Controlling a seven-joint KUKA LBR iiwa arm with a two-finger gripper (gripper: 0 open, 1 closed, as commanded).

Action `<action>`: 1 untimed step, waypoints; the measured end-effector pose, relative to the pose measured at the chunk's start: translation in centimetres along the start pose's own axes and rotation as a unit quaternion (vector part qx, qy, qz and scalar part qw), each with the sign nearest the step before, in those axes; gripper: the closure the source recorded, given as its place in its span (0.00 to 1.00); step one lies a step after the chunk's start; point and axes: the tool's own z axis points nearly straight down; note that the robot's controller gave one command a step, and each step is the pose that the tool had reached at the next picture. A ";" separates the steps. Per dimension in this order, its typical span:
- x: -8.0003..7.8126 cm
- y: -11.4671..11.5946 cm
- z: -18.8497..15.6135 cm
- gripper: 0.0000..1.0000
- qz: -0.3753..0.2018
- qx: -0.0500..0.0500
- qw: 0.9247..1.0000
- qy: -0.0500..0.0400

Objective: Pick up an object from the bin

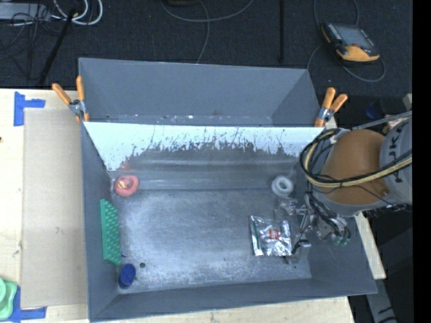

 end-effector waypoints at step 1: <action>0.4 5.7 -0.3 0.00 -0.266 -0.001 0.964 -0.003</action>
Offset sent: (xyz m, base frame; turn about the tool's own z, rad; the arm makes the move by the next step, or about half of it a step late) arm -0.0076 0.0556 0.0034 -0.5388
